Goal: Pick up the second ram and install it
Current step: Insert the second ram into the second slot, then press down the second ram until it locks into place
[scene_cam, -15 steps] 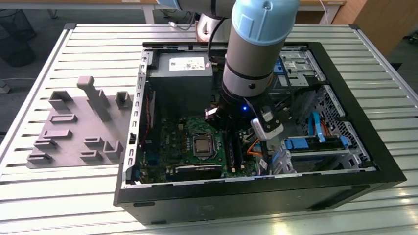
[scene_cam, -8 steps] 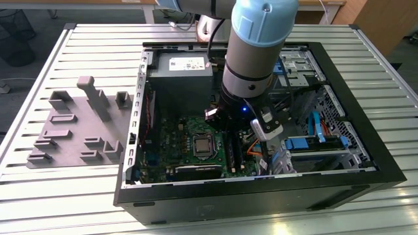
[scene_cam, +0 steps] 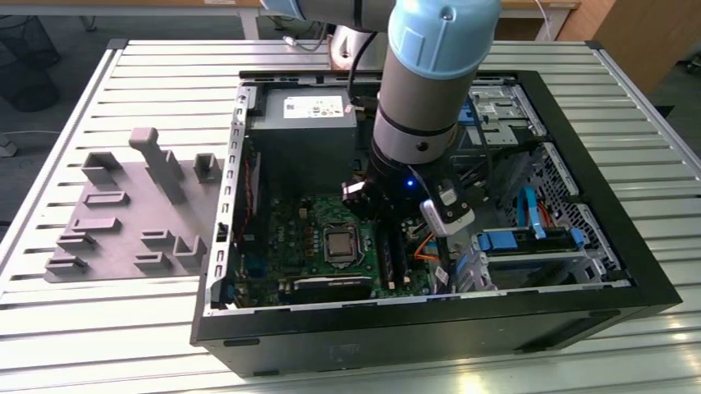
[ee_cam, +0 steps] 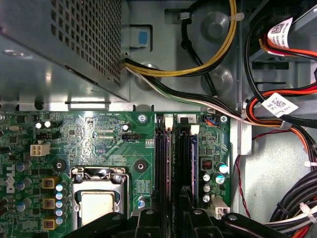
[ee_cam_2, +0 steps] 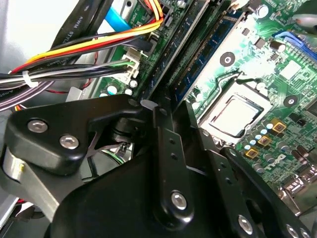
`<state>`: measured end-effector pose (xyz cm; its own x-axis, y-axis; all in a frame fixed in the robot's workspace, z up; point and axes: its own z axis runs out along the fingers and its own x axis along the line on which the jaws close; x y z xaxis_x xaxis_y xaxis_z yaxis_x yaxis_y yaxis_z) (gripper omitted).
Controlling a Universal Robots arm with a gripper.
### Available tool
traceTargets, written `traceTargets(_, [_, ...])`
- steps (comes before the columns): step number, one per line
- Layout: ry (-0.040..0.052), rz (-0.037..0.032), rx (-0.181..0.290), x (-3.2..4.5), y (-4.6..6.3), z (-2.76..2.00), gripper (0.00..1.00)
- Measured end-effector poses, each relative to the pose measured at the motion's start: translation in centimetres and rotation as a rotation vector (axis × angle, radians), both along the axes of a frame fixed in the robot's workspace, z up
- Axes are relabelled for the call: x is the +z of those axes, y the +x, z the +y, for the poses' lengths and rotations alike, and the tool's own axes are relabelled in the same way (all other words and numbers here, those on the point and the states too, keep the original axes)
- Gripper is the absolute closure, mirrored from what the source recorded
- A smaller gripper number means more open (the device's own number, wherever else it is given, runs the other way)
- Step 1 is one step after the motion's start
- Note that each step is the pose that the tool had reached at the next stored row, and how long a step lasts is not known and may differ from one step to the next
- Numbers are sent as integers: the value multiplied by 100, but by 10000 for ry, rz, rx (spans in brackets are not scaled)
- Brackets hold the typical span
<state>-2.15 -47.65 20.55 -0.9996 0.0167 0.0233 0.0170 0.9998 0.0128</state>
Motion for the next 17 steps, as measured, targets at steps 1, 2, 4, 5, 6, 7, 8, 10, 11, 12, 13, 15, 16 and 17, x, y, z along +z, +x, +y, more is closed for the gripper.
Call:
traceTargets(1, [-1, 0, 0, 0, 0, 0, 72])
traceTargets(2, [0, 0, 0, 1, 0, 0, 72])
traceTargets(4, [-1, 0, 0, 18, 0, 0, 72])
traceTargets(5, [-1, 0, 0, 35, 0, 0, 72])
traceTargets(6, [-1, 0, -1, 52, 0, 0, 72])
traceTargets(7, [-1, 0, 0, 70, 0, 0, 72])
traceTargets(8, [0, 0, 0, 88, 0, 0, 72])
traceTargets(10, [-1, 0, 0, 139, 0, 0, 72])
traceTargets(11, [-2, 1, 0, 164, 0, 0, 72])
traceTargets(12, [-1, 0, 0, 184, 0, 0, 72])
traceTargets(13, [0, 1, 0, 202, 0, 0, 72])
traceTargets(15, [0, 3, 0, 217, 0, 0, 72])
traceTargets(16, [1, 2, 0, 217, 0, 0, 72])
traceTargets(17, [2, 2, 0, 217, 0, 0, 74])
